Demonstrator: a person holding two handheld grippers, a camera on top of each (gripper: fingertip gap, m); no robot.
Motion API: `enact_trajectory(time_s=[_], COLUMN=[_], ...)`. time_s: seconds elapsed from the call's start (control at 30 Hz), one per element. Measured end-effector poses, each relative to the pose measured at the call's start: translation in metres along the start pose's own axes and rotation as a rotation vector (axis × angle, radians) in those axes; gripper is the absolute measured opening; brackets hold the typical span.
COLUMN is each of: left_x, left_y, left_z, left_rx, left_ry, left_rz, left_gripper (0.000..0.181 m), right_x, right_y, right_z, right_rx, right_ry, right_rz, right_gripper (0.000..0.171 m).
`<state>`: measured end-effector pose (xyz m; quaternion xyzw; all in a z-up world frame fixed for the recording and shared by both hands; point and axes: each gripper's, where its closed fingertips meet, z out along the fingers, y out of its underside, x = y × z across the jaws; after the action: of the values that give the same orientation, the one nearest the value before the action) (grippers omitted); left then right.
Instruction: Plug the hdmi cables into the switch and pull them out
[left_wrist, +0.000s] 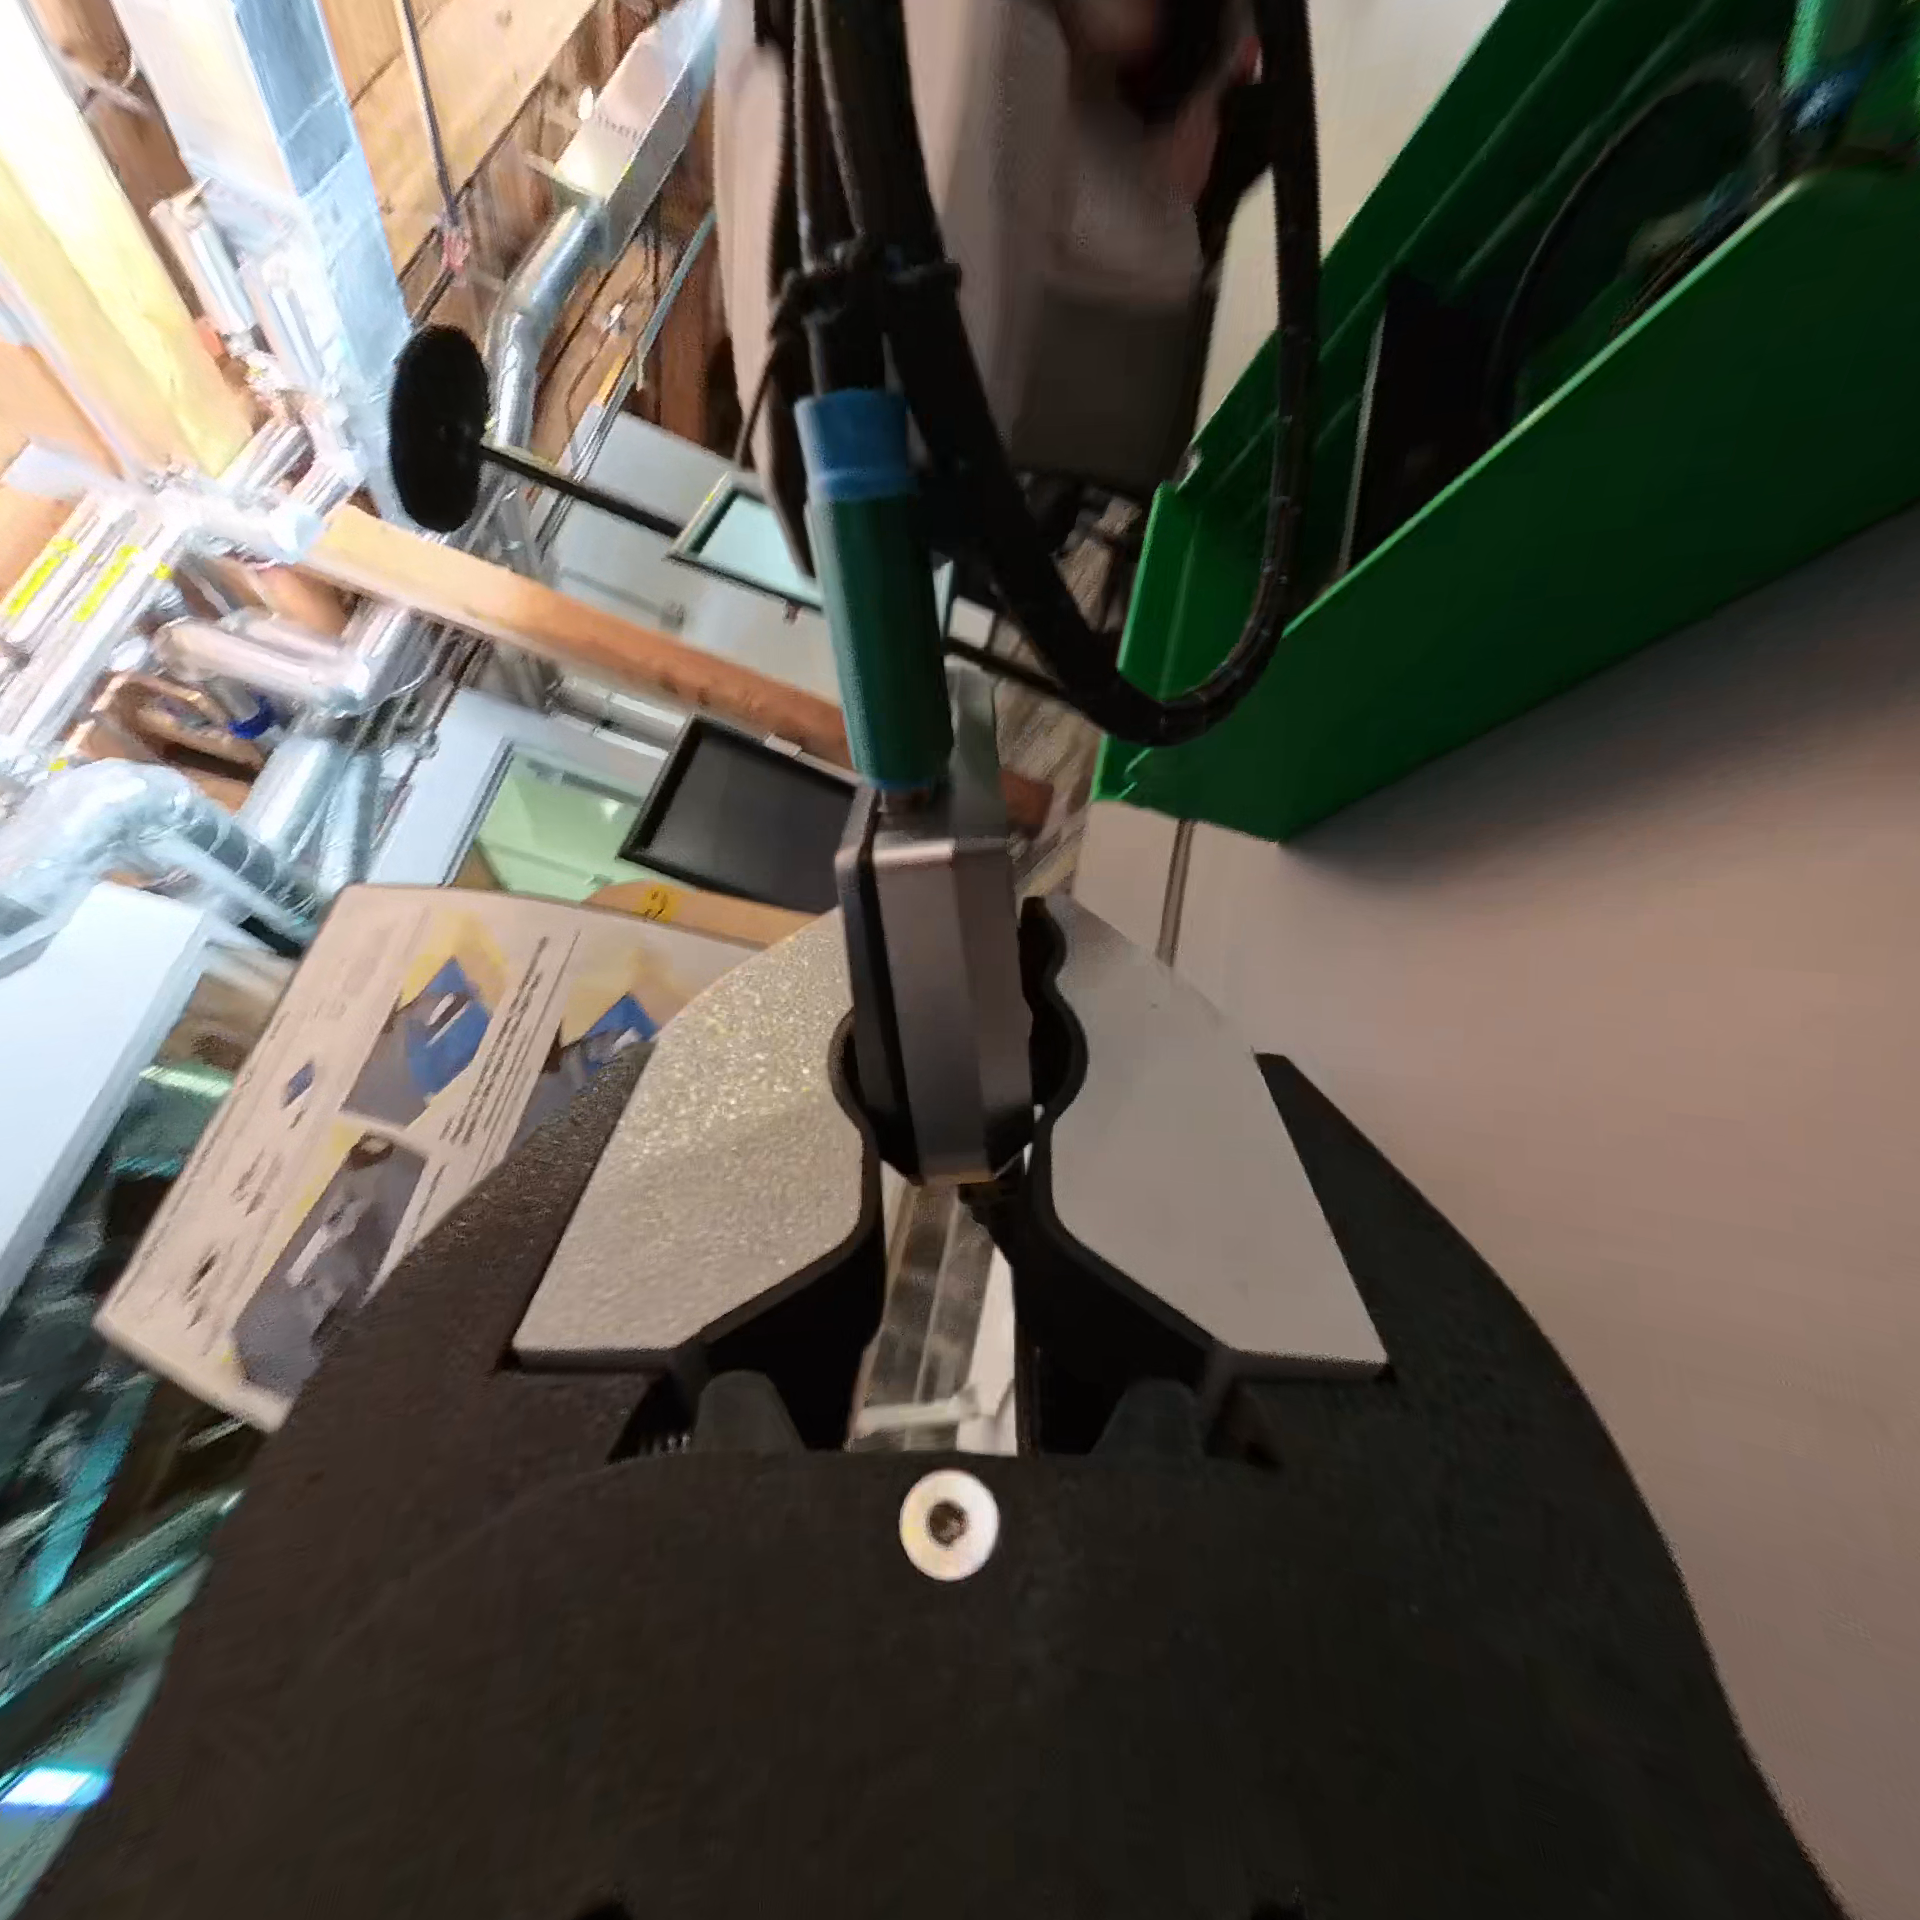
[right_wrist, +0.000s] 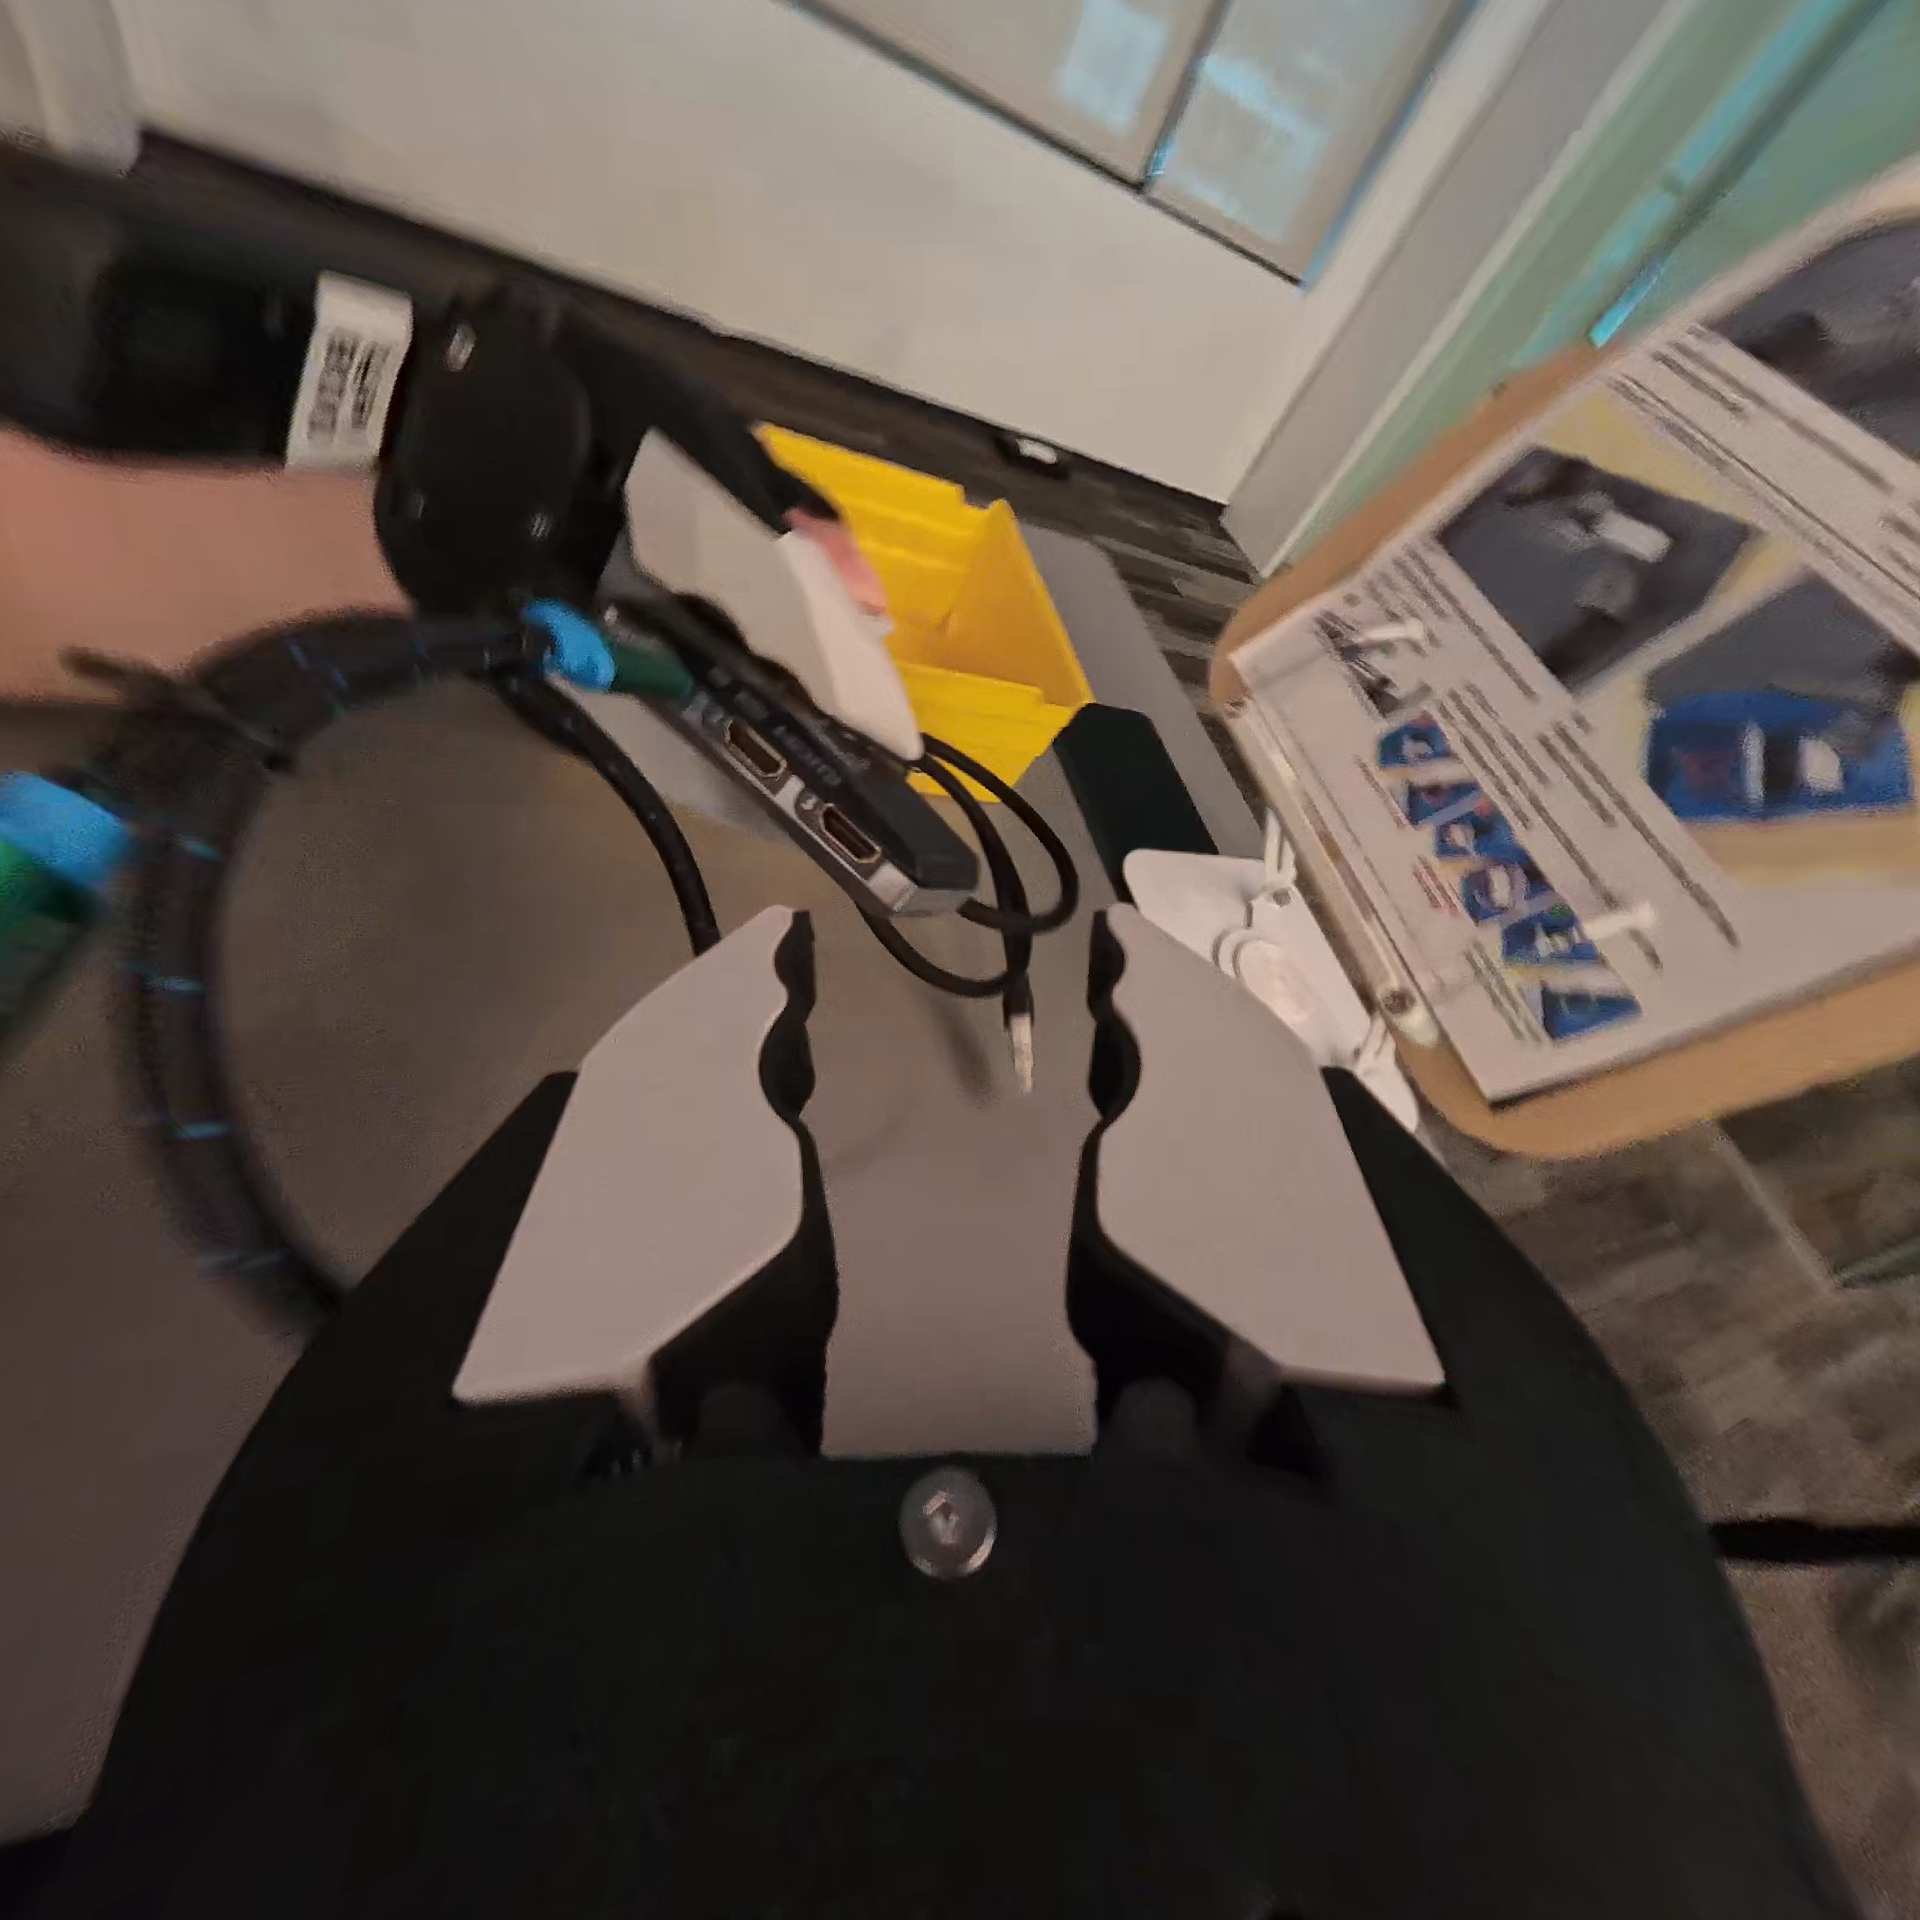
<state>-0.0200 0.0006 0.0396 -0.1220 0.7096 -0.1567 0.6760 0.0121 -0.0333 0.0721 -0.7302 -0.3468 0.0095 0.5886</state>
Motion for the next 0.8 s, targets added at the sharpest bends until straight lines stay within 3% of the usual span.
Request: enact_trajectory(time_s=[0.17,0.37,0.57,0.8], left_x=[0.000,0.002,-0.009,-0.031], left_y=[-0.024,-0.028,-0.016,0.008], left_z=[-0.010,-0.015,-0.020,-0.041], left_rx=[0.120,0.143,0.116,0.113], left_ry=[0.073,0.119,0.133,0.264], left_rz=[-0.083,-0.107,-0.211,-0.686], left_gripper=[0.024,0.024,0.026,0.048], right_x=[-0.029,-0.038,-0.032,0.004], right_y=[-0.006,-0.011,-0.016,-0.026], right_z=[0.035,0.040,0.041,0.026], right_rx=[-0.036,-0.065,-0.119,-0.134], right_ry=[0.019,0.043,0.147,0.426], right_rz=[-0.348,-0.480,-0.647,-0.764], right_gripper=[0.054,0.023,0.019,0.019])
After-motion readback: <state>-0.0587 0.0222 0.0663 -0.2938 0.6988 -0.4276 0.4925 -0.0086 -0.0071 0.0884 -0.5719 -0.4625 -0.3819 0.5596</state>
